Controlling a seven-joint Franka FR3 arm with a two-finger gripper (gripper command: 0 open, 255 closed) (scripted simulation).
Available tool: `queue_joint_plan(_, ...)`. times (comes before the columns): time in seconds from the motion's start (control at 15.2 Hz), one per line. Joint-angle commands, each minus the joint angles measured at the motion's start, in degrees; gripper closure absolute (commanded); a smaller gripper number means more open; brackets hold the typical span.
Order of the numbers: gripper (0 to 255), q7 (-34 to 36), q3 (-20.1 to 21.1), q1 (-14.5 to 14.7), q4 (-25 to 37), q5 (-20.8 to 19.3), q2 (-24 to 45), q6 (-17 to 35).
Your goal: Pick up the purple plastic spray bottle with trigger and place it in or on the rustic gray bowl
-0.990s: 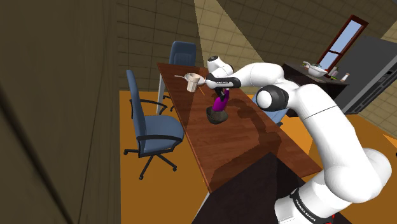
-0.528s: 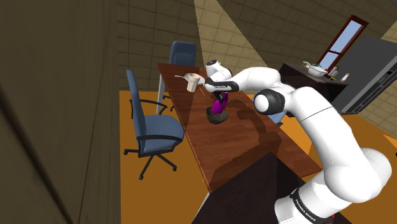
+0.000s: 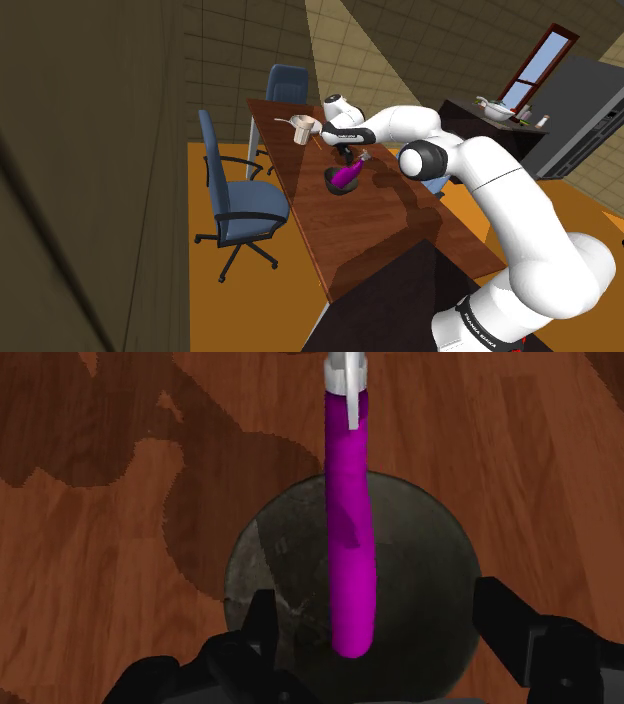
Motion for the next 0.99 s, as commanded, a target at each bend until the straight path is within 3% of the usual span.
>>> queue_joint_plan(0.0, 0, 0.0, 0.0, 0.0, 0.0, 0.0, 0.0, 0.0)
queue_joint_plan(0.4, 0, -0.1, 0.4, 2.0, -0.2, 0.3, -3.5, -4.0)
queue_joint_plan(0.92, 0, -0.1, 0.4, 2.0, -0.2, 0.3, -3.5, -4.0)
